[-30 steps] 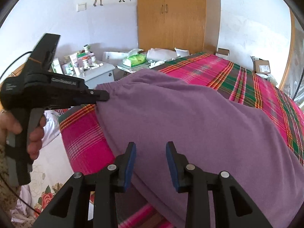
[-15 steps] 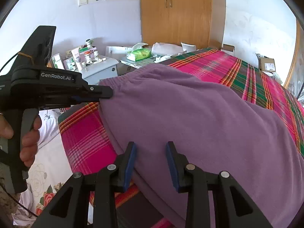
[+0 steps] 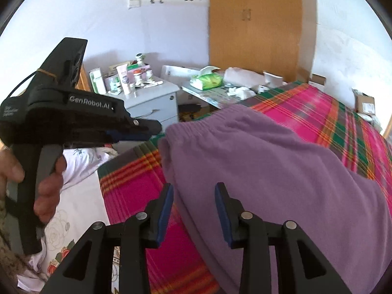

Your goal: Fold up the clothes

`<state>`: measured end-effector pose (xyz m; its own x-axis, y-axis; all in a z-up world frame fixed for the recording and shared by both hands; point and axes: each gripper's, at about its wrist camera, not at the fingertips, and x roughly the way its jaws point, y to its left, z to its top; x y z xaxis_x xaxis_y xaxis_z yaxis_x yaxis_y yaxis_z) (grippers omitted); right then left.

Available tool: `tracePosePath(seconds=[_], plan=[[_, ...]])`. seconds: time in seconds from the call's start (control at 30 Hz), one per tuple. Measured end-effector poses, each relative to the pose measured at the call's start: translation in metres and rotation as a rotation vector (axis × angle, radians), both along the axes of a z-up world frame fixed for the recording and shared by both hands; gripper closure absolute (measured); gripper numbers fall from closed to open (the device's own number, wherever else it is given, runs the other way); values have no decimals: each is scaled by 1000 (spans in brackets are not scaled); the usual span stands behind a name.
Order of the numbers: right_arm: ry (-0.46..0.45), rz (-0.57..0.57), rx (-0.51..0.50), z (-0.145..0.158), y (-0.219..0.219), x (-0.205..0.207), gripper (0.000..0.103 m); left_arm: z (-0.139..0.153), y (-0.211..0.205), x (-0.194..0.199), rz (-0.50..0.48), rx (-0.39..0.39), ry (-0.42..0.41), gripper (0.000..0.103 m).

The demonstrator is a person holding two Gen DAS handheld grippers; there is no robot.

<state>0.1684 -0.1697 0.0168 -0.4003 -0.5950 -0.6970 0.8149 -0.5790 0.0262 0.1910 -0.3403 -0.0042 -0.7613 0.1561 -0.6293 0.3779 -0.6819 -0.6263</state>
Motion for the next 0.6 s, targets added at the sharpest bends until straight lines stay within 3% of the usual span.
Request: tracePosePath(seconds=[0.13,0.2,0.27,0.6], plan=[[-18,26,-10,-1,-19,-3,55,-1,-2,-1,-10,7,-8,84],[-8,22,4,-3,-29,-4,54,-2,-5,-2,-9,23,-7,74],[6,18,27,-6,-39,-5,54,-4,-10,-2,-1,62,1,71],[112,-38,132,-16,-71,-3,54,-2,-21,-11,-25,121,2,70]])
